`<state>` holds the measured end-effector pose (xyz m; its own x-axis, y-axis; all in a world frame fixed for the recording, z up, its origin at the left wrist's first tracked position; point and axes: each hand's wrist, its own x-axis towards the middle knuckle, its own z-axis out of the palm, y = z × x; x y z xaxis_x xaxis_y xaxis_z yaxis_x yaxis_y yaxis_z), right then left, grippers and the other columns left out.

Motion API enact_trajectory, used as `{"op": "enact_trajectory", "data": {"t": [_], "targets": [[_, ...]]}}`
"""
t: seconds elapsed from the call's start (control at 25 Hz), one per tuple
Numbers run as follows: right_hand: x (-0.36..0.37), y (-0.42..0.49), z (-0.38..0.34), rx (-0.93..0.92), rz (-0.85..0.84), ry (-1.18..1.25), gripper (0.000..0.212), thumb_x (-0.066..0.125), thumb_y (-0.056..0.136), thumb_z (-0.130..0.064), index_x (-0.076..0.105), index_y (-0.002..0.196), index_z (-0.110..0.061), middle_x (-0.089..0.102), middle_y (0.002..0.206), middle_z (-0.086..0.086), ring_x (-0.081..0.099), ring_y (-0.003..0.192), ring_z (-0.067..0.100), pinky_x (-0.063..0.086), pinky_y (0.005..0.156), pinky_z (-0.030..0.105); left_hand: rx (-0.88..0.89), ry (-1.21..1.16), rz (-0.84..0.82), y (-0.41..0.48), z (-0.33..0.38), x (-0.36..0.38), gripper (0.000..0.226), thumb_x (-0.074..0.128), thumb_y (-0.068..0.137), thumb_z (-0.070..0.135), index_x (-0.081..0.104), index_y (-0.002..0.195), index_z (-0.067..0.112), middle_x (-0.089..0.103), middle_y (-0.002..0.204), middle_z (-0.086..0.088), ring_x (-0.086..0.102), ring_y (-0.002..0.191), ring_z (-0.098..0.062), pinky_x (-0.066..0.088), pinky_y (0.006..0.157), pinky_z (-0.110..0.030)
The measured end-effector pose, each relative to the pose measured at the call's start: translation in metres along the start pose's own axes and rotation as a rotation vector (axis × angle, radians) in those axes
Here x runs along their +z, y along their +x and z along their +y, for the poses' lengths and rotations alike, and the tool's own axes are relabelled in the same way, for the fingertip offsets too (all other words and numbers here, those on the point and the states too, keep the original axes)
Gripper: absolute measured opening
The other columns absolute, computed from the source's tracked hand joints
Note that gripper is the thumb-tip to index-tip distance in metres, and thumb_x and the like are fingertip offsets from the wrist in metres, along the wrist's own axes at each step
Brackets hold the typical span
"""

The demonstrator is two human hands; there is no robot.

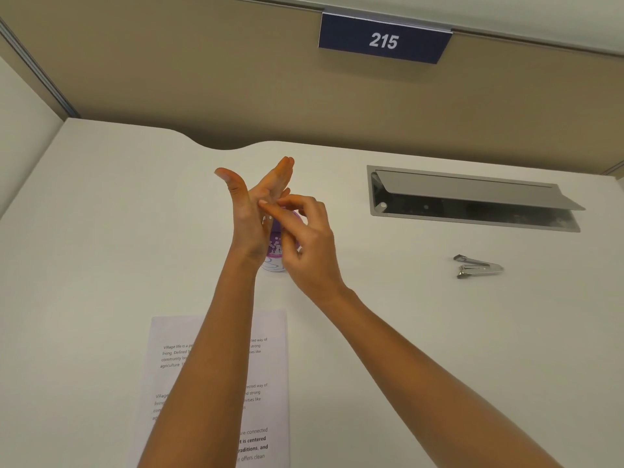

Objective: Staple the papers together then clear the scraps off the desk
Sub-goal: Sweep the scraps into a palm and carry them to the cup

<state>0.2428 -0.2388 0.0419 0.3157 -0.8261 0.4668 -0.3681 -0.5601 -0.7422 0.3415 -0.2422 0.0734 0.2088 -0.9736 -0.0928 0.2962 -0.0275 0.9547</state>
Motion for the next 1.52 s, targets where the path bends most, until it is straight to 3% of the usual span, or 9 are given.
{"op": "enact_trajectory", "data": {"t": [0.12, 0.32, 0.6, 0.84, 1.04, 1.28, 1.4, 1.52], "targets": [[0.002, -0.003, -0.001, -0.025, -0.017, -0.038, 0.037, 0.063, 0.086, -0.005, 0.064, 0.123, -0.01, 0.062, 0.115, 0.013, 0.057, 0.107, 0.025, 0.04, 0.095, 0.013, 0.007, -0.017, 0.015, -0.002, 0.005, 0.0, 0.135, 0.034, 0.038, 0.101, 0.047, 0.144, 0.02, 0.052, 0.146, 0.006, 0.049, 0.134, -0.016, 0.037, 0.11, -0.033], [-0.001, -0.009, 0.007, 0.007, -0.021, -0.087, 0.022, 0.066, 0.085, -0.005, 0.071, 0.106, -0.007, 0.064, 0.113, 0.012, 0.06, 0.104, 0.027, 0.046, 0.092, 0.021, -0.004, 0.011, 0.013, -0.004, 0.009, 0.002, 0.141, 0.036, 0.032, 0.103, 0.043, 0.146, 0.02, 0.047, 0.15, 0.005, 0.043, 0.139, -0.02, 0.029, 0.114, -0.038], [-0.002, -0.007, 0.005, -0.027, -0.063, -0.141, 0.027, 0.066, 0.084, -0.011, 0.07, 0.111, -0.009, 0.064, 0.113, 0.012, 0.06, 0.103, 0.028, 0.05, 0.09, 0.029, -0.004, 0.016, 0.023, -0.005, 0.011, 0.004, 0.142, 0.036, 0.032, 0.103, 0.041, 0.147, 0.02, 0.044, 0.152, 0.005, 0.039, 0.142, -0.02, 0.024, 0.118, -0.04], [-0.01, -0.007, 0.013, 0.052, -0.031, -0.181, 0.03, 0.063, 0.084, -0.019, 0.069, 0.112, -0.01, 0.063, 0.113, 0.011, 0.059, 0.103, 0.026, 0.053, 0.087, 0.028, -0.009, 0.066, 0.018, -0.006, 0.012, 0.005, 0.138, 0.032, 0.035, 0.103, 0.042, 0.147, 0.023, 0.044, 0.152, 0.007, 0.039, 0.142, -0.021, 0.021, 0.12, -0.046], [-0.008, -0.004, 0.01, 0.005, -0.038, -0.192, 0.033, 0.068, 0.084, -0.013, 0.068, 0.117, -0.012, 0.063, 0.111, 0.011, 0.06, 0.101, 0.028, 0.054, 0.085, 0.031, -0.017, 0.047, 0.026, -0.011, 0.011, 0.009, 0.136, 0.031, 0.036, 0.102, 0.044, 0.146, 0.022, 0.045, 0.151, 0.007, 0.037, 0.143, -0.021, 0.02, 0.12, -0.045], [-0.012, -0.013, 0.015, 0.022, -0.066, -0.215, 0.039, 0.064, 0.084, -0.028, 0.067, 0.119, -0.01, 0.064, 0.113, 0.013, 0.062, 0.101, 0.028, 0.055, 0.086, 0.032, -0.001, 0.054, 0.026, -0.01, 0.014, 0.013, 0.143, 0.034, 0.032, 0.104, 0.042, 0.147, 0.019, 0.045, 0.151, 0.005, 0.037, 0.143, -0.018, 0.019, 0.121, -0.041], [-0.015, -0.013, 0.017, 0.114, -0.092, -0.206, 0.043, 0.059, 0.086, -0.037, 0.066, 0.12, -0.011, 0.062, 0.117, 0.008, 0.059, 0.104, 0.022, 0.054, 0.088, 0.028, -0.003, 0.092, 0.026, -0.01, 0.013, 0.014, 0.141, 0.032, 0.033, 0.104, 0.041, 0.147, 0.021, 0.044, 0.152, 0.006, 0.036, 0.143, -0.015, 0.019, 0.12, -0.039], [-0.015, -0.012, 0.015, 0.076, -0.053, -0.201, 0.04, 0.06, 0.085, -0.033, 0.067, 0.118, -0.011, 0.064, 0.114, 0.01, 0.06, 0.102, 0.025, 0.052, 0.086, 0.026, 0.007, 0.126, 0.025, -0.009, 0.011, 0.012, 0.134, 0.027, 0.039, 0.103, 0.042, 0.147, 0.025, 0.043, 0.152, 0.01, 0.034, 0.144, -0.013, 0.017, 0.122, -0.04]]}}
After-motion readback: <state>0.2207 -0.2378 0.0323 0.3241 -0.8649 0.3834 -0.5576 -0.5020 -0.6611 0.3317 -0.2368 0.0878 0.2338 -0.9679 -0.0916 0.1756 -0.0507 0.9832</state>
